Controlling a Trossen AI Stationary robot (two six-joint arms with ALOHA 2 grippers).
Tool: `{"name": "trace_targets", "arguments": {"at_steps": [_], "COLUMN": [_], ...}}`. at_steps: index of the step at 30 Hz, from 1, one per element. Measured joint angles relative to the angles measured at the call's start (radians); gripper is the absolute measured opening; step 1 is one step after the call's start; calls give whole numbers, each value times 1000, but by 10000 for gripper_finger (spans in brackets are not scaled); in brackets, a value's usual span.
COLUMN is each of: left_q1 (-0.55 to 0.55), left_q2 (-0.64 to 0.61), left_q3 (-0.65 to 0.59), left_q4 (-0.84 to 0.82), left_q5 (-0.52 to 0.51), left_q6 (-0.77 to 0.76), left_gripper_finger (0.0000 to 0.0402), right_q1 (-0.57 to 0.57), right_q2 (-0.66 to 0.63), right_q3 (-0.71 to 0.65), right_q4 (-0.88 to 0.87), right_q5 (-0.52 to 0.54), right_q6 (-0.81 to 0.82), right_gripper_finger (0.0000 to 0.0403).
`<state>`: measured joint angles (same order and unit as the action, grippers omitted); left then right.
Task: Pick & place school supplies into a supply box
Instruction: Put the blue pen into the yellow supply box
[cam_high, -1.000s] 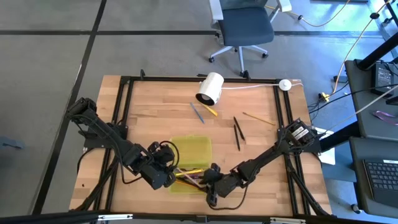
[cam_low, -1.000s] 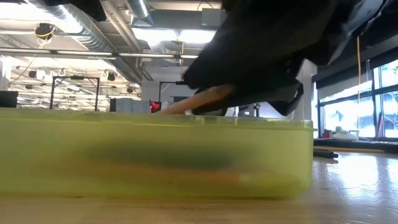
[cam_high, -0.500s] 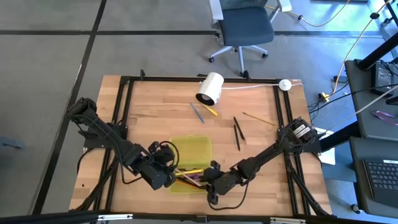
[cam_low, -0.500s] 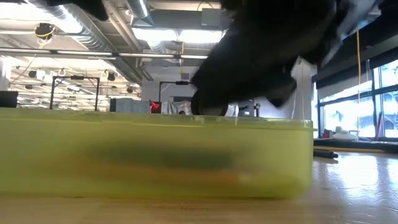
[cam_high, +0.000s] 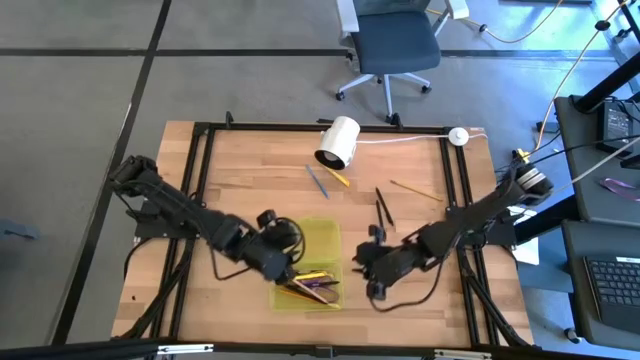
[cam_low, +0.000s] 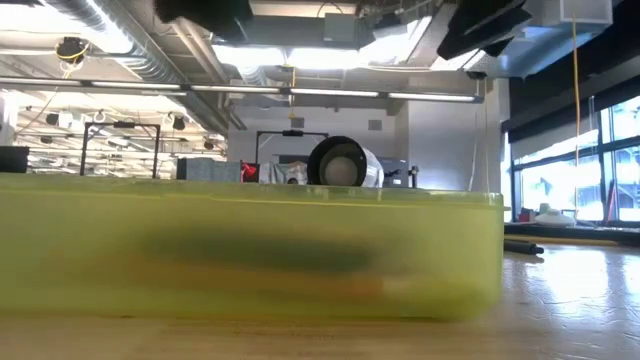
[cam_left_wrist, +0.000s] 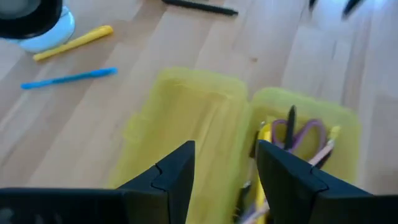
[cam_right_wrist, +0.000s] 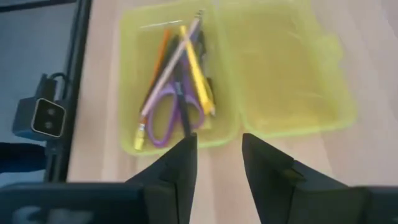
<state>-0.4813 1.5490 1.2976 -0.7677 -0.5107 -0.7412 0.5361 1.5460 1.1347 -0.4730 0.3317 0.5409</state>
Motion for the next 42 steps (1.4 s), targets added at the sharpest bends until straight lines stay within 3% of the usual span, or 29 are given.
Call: {"name": "trace_targets", "arguments": {"at_steps": [6,11,18,23,33,42], "left_q1": [142,279,523,643,735,727], "left_q2": [0,0,39,133,335,368], "left_q3": [0,0,2,1,0,0], "left_q4": [-8,31,203,255,283,301], "left_q5": [108,118,415,554,556,530], "left_q6": [313,623,950,1102,1348,1352], "left_gripper_finger": [162,162,152,142,138,140], "right_q1": [-33,-57,-106,-117,-117,-117], "right_q2": [-154,-245,-282,-282,-282,-282], "right_q3": [-224,-381,-438,-439,-438,-438], "right_q4": [144,377,464,438,427,423], "right_q5": [-6,104,114,120,122,122], "right_q6": [60,110,125,163,243,248], "right_gripper_finger": [132,132,132,132,132,132]}}
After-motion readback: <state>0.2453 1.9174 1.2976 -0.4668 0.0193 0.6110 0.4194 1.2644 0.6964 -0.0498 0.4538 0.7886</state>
